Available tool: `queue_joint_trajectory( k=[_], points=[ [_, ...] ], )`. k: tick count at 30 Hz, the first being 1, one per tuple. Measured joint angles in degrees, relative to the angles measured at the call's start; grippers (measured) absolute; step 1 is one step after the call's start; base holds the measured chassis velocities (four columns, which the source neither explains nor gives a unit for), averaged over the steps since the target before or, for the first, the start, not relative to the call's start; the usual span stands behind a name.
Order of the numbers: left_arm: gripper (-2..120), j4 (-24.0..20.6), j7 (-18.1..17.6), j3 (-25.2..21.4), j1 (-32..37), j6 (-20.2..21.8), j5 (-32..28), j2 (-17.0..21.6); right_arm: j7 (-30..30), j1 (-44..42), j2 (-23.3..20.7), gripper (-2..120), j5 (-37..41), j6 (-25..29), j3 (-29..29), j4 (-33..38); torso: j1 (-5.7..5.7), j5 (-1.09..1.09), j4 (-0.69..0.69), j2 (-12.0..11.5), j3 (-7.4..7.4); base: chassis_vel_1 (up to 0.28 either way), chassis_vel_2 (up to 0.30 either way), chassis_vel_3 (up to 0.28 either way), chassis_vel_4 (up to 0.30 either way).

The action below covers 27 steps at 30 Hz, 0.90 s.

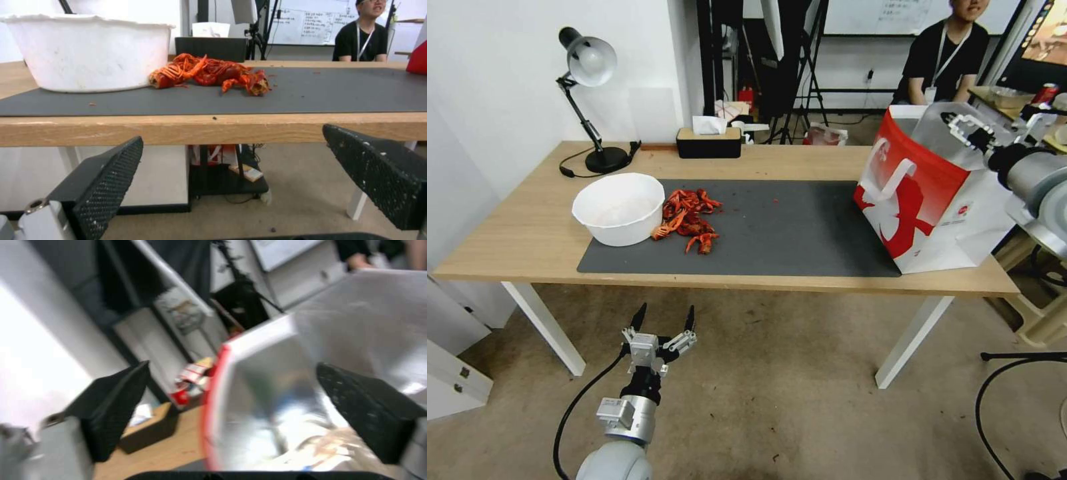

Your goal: Close the takeout container lid, then place the container into the takeout bag.

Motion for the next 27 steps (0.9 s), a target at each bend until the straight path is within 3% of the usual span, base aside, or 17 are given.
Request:
queue_joint_trajectory(
  k=[3, 4, 7, 8, 9, 13, 27],
  points=[
    [100, 0.0, 0.1, 0.0, 0.0, 0.0, -0.1, -0.1, -3.1, -1.1, 0.0, 99, -1.2, 1.2, -0.1, 1.1, 0.0, 0.0, -0.01, 0.0, 0.0, 0.0, 0.0, 0.0, 0.0],
    [100, 0.0, 0.1, -0.1, 0.0, 0.0, -0.2, -0.2, -7.4, -2.4, 0.1, 100, -2.8, 2.7, -0.2, 2.2, 0.0, 0.0, 0.0, 0.0, 0.0, 0.0, 0.0, 0.0, 0.0],
    [100, 0.0, 0.2, -0.1, 0.0, -0.1, -0.3, -0.4, -12.2, -3.8, 0.1, 100, -5.8, 4.8, -0.4, 3.0, 0.0, 0.0, 0.0, 0.0, 0.0, 0.0, 0.0, 0.0, 0.0],
    [100, 0.0, 0.2, -0.1, 0.1, -0.1, -0.5, -0.5, -18.2, -6.0, 0.1, 100, -11.5, 8.0, -0.8, 3.6, 0.0, 0.0, 0.0, 0.0, 0.0, 0.0, 0.0, 0.0, 0.0],
    [100, 0.0, 0.2, -0.1, 0.1, -0.1, -0.5, -0.5, -18.2, -6.0, 0.1, 100, -11.5, 8.0, -0.8, 3.6, 0.0, 0.0, 0.0, 0.0, 0.0, 0.0, 0.0, 0.0, 0.0],
    [100, 0.0, 0.1, -0.1, 0.1, 0.1, -1.5, -0.5, -28.3, -11.0, 0.1, 100, -21.4, 13.5, -1.4, 4.9, 0.0, 0.0, 0.0, 0.0, 0.0, 0.0, 0.0, 0.0, 0.0],
    [100, 1.3, -0.3, -0.6, -0.4, -0.7, -2.4, -0.6, -34.8, -26.7, 2.7, 100, -32.6, 21.9, 0.6, 5.8, -0.01, 0.0, -0.02, 0.0, 0.0, 0.0, 0.0, 0.0, 0.0]
  ],
)
